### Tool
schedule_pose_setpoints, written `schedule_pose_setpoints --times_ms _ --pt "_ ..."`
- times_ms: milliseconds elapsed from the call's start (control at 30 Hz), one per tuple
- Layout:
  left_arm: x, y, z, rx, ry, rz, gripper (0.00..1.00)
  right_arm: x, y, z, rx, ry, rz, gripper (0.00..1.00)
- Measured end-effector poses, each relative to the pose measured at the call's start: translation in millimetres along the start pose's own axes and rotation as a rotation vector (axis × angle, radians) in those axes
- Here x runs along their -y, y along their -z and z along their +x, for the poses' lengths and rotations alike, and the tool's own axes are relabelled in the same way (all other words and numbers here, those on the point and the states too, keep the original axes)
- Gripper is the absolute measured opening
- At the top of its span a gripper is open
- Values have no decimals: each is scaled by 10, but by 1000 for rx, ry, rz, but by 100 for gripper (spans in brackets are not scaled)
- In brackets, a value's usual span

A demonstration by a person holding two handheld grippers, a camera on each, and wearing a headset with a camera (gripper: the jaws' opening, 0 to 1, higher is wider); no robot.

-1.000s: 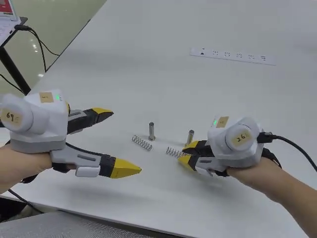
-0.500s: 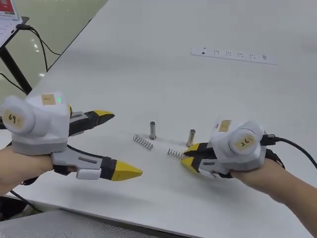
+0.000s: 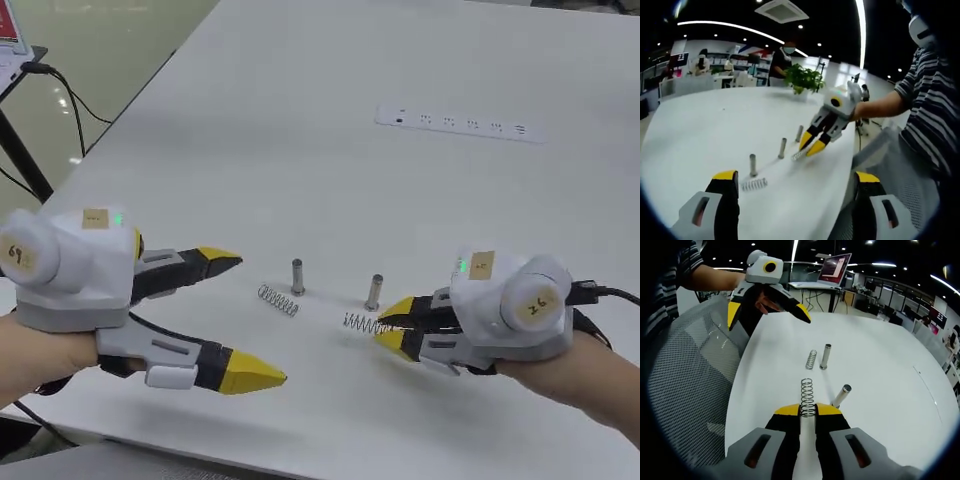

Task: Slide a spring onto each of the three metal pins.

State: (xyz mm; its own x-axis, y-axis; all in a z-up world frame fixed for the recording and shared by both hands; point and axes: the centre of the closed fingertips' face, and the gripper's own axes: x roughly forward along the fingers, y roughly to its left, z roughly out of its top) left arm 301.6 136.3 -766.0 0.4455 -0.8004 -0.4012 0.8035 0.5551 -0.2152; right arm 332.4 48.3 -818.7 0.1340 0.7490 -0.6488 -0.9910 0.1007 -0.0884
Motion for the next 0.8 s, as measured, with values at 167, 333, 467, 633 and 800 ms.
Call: schedule_pose_setpoints --times_ms 167,333,467,633,800 --pt "102 22 68 -15 49 10 84 -6 -20 -94 -3 -1 -33 7" --pt "147 36 158 -48 84 43 77 -57 1 -152 -14 -18 -67 7" --pt "166 -6 216 -45 97 56 71 -82 -18 -180 -6 -19 -73 7" --pt "180 -21 305 -52 112 73 65 -132 -23 -201 -9 -23 -95 7" --pt "219 -56 409 -53 132 97 59 -167 -37 -232 0 -26 -104 7"
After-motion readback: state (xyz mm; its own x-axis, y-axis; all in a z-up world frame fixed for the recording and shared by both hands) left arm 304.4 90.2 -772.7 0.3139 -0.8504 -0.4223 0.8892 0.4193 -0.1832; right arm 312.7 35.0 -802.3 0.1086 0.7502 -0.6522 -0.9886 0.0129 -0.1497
